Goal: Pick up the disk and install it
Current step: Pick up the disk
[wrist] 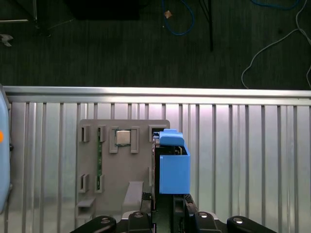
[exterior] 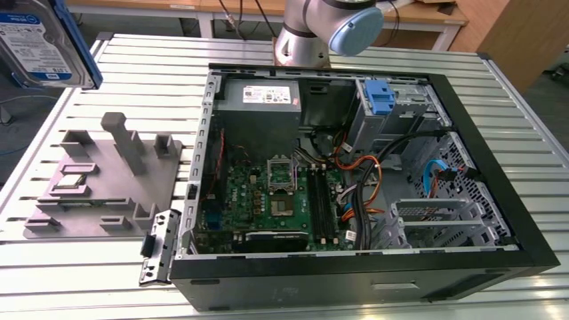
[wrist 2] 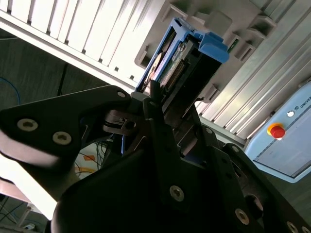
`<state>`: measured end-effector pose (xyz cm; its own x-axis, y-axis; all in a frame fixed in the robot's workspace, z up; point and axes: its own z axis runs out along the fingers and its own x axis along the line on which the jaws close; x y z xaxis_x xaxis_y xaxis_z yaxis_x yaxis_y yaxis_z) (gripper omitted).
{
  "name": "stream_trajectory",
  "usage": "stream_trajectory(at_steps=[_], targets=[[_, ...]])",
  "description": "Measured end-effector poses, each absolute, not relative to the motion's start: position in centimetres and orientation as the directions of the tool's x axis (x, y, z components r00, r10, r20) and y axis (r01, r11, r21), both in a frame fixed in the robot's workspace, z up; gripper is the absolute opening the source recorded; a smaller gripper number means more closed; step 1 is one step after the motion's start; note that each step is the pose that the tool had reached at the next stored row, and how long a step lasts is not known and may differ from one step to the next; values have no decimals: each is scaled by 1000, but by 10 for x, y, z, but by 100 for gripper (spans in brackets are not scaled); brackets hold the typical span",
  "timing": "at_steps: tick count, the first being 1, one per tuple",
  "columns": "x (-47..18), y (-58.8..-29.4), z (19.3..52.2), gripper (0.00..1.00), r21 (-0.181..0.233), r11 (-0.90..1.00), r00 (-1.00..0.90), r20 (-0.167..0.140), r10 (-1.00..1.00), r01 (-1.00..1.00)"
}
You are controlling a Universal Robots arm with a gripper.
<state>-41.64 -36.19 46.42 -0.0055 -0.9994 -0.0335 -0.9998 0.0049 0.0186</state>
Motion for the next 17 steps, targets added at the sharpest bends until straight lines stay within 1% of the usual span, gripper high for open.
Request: stream_trajectory(at_steps=[13, 17], targets=[[-416, -362, 468, 35, 19, 5, -6, -33, -999, -1000], [-416, -362, 474, 35, 19, 5, -6, -34, -999, -1000]])
